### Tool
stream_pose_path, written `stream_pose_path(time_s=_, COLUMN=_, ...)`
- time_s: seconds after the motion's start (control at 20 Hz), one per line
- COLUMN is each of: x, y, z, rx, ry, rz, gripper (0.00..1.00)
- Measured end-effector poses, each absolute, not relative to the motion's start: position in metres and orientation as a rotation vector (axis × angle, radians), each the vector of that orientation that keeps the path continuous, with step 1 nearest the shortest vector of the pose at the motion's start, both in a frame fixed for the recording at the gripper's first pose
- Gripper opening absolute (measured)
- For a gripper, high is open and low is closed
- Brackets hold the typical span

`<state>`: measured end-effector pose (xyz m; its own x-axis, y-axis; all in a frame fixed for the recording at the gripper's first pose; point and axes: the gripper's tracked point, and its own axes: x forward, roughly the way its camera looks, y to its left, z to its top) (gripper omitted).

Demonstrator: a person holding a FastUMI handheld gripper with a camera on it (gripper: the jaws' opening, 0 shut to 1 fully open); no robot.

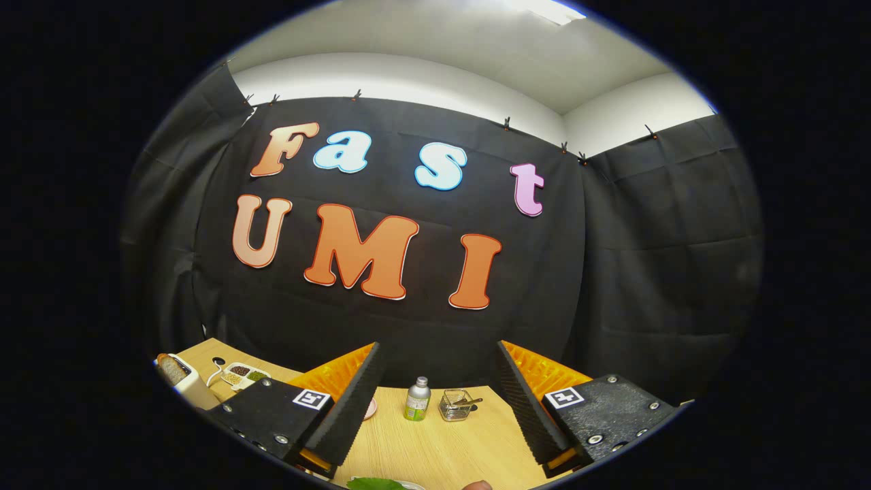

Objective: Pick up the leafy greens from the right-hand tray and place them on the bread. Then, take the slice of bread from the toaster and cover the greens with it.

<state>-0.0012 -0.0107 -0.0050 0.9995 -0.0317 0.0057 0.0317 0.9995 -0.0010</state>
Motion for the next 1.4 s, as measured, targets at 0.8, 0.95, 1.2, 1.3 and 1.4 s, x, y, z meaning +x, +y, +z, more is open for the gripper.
stream_pose_path(time_s=0.8, x=-0.023, y=0.015, z=-0.11, rx=0.057, ry=0.215, rz=0.059, gripper=0.99)
stream_pose_path(time_s=0.95, x=-0.032, y=0.026, z=-0.155, rx=0.068, ry=0.318, rz=0.088, gripper=0.98)
stream_pose_path(time_s=1.2, x=-0.057, y=0.049, z=-0.238, rx=0.03, ry=0.568, rz=0.165, gripper=0.99)
stream_pose_path(time_s=1.3, x=-0.071, y=0.059, z=-0.272, rx=0.006, ry=0.69, rz=0.207, gripper=0.99)
stream_pose_path(time_s=1.4, x=-0.084, y=0.067, z=-0.304, rx=0.01, ry=0.81, rz=0.232, gripper=0.99)
